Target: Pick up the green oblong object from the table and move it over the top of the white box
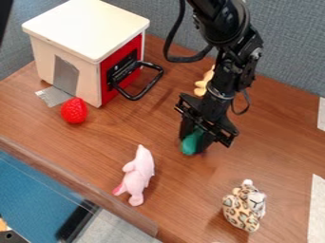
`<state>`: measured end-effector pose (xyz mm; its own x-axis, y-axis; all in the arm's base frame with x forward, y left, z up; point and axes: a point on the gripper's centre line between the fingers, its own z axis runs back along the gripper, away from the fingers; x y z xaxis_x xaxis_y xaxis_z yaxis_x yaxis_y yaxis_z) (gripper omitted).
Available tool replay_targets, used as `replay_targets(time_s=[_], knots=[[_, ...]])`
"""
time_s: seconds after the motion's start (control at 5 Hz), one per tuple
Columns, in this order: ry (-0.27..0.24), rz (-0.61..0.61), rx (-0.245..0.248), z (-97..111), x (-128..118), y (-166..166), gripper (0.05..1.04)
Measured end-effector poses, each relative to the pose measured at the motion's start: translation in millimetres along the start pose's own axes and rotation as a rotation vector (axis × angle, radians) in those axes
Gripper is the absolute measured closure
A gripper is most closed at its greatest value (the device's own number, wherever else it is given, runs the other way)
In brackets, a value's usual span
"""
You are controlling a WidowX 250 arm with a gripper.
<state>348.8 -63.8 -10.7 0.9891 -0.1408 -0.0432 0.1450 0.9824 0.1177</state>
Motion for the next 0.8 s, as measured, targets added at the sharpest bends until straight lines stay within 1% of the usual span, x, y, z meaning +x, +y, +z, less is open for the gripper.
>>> replay_targets(time_s=[0.2,0.4,0.6,0.8], knots=[[-0.013,0.041,-0.041,18,3,10,0.641],[-0.043,0.151,-0.102,54,26,36,0.642],[-0.079,0.273,-0.137,96,45,73,0.653],[-0.111,0.372,-0.135,121,48,118,0.668]])
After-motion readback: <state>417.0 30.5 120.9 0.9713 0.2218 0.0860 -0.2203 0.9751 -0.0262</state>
